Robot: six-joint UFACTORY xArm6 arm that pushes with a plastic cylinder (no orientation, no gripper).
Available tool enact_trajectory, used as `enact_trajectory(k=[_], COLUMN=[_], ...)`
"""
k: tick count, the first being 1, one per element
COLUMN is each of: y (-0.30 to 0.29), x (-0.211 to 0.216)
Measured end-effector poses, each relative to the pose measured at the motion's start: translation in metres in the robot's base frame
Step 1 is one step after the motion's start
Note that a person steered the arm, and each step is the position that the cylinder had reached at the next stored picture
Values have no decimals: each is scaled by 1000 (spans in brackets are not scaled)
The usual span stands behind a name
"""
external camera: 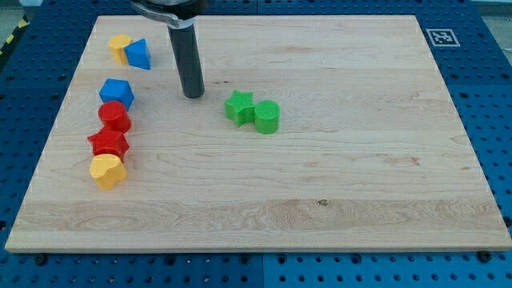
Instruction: Slide the blue cube above the green star
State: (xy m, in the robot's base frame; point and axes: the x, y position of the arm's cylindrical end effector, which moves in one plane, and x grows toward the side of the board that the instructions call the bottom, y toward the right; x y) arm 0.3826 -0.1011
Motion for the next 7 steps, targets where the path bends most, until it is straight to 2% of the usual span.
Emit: enact_trajectory(k=[2, 5, 7], y=[-4, -67, -77], x=[-8, -20, -32])
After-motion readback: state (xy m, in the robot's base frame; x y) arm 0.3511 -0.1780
